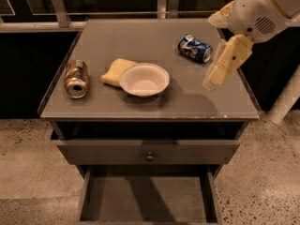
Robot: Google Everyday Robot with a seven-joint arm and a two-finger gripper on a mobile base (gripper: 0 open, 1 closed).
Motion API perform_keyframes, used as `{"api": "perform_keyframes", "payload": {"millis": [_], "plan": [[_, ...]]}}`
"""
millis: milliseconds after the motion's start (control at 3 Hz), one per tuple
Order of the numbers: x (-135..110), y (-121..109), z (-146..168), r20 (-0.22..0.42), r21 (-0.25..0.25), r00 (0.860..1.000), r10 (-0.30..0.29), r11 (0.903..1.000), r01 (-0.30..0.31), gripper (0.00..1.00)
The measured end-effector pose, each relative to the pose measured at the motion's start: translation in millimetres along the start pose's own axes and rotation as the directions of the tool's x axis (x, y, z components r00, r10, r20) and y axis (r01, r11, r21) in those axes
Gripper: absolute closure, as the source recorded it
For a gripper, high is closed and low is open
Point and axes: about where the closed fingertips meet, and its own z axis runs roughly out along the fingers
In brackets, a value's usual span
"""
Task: Place orange can into middle drawer
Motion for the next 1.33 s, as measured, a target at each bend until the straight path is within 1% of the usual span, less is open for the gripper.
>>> {"api": "perform_keyframes", "payload": {"millis": [333,667,1000,1333], "plan": [[-55,-12,42,0.141,-0.069,0.990,-0.014,0.9973,0.024,0.00],[-55,-12,42,0.141,-0.069,0.990,-0.014,0.9973,0.024,0.00],[-61,-10,59,0.183,-0.077,0.983,0.022,0.9970,-0.008,0.00],[-100,-5,93,0.285,-0.124,0.959,0.010,0.9920,0.026,0.00]]}}
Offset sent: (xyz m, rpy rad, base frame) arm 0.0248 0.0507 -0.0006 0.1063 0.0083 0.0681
